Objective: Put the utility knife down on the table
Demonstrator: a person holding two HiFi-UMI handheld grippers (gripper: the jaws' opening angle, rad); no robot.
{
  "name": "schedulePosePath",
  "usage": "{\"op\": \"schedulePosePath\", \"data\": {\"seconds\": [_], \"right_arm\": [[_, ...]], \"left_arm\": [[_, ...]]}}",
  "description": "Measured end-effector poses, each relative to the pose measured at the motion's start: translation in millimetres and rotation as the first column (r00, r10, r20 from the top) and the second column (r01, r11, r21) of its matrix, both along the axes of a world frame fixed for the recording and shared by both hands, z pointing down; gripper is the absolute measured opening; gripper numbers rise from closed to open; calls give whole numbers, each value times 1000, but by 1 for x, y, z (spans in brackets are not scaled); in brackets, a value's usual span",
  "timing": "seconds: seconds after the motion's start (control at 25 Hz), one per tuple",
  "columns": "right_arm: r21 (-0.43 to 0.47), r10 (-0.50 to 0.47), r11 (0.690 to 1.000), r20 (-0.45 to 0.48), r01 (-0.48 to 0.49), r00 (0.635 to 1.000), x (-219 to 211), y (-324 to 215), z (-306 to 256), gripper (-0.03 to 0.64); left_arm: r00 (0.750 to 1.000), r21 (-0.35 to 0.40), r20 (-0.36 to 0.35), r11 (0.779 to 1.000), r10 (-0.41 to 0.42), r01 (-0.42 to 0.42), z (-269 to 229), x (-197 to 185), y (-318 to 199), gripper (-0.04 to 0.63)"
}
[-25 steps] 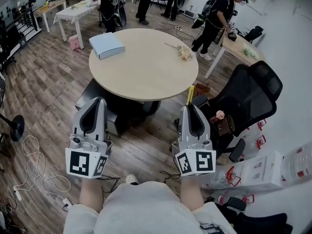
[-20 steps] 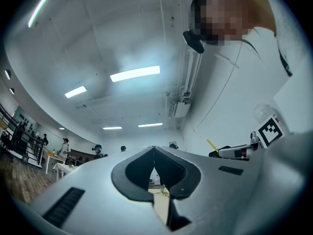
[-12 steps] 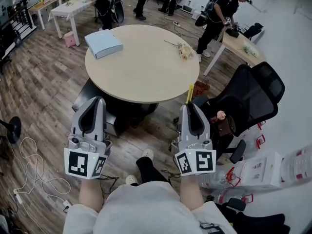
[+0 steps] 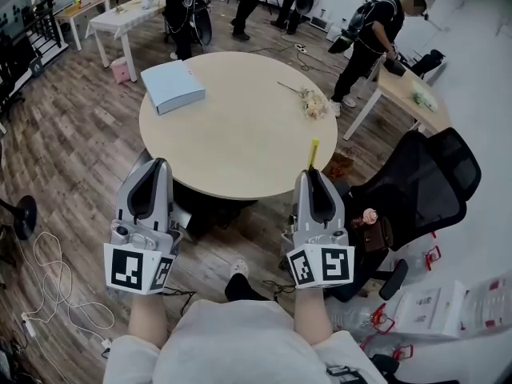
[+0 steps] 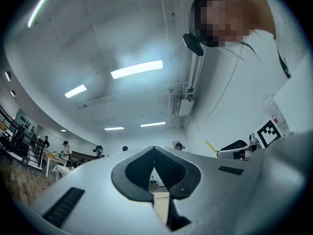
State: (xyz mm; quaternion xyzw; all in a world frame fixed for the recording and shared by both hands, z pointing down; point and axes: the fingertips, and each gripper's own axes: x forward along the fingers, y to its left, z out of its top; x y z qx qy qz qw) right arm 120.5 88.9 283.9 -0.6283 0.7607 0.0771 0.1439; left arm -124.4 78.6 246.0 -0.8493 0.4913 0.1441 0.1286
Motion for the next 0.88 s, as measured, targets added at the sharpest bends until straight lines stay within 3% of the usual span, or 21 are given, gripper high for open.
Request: {"op": "schedulePosePath", "data": {"seconds": [0.44,0.88], "right_arm": [[27,-54,998,8,53,999,40,-106,-14,74],[25,-84,996,32,84,996,77,-167,-5,74]], "left_arm": [[998,19,-6,998,-56,56,-11,38,-92,9],[998,24,4,997,-69,69,-7,79,-145,9]]}}
